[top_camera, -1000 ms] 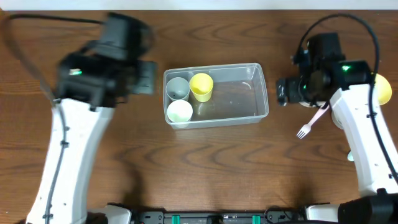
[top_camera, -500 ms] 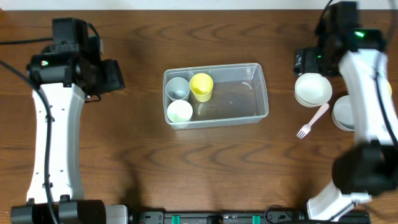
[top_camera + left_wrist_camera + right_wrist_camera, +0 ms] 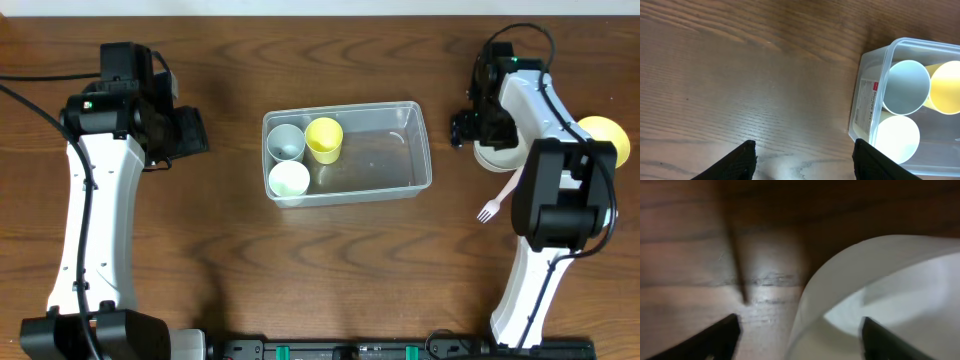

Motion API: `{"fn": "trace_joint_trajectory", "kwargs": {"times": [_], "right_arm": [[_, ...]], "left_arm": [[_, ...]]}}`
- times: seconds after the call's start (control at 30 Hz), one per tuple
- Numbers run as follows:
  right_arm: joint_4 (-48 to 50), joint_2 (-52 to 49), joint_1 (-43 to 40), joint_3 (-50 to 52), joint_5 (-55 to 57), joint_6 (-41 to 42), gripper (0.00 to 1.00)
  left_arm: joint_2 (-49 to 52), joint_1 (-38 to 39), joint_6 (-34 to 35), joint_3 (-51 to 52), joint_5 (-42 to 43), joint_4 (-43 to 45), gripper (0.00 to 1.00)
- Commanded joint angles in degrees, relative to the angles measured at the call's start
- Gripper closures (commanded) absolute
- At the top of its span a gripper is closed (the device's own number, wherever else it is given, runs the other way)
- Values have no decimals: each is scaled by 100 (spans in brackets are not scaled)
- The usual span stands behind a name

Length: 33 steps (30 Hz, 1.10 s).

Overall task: Pack container
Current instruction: 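Grasp the stacked white plates with the right gripper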

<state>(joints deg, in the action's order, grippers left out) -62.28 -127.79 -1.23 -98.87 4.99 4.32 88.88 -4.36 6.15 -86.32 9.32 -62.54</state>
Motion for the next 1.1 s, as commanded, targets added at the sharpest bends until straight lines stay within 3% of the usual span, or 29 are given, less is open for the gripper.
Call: {"fn": "trace_joint_trajectory", "kwargs": {"times": [0.0, 0.13, 0.27, 0.37, 0.73, 1.07], "right_arm": [[39, -39, -9, -24, 63, 37, 39], [72, -37, -11, -24, 63, 37, 70], [83, -37, -11, -24, 66, 35, 82], [122, -37, -11, -24, 87, 35, 98], [-4, -11, 24, -361, 79, 28, 99], [-1808, 883, 828, -2876, -166, -603, 99]], "left_arm": [[39, -17, -52, 13, 76, 9, 37], [39, -17, -52, 13, 76, 7, 37], [39, -17, -52, 13, 76, 7, 37], [39, -17, -52, 13, 76, -9, 37], [39, -17, -52, 13, 76, -13, 37], [39, -17, -52, 13, 76, -13, 37]]}}
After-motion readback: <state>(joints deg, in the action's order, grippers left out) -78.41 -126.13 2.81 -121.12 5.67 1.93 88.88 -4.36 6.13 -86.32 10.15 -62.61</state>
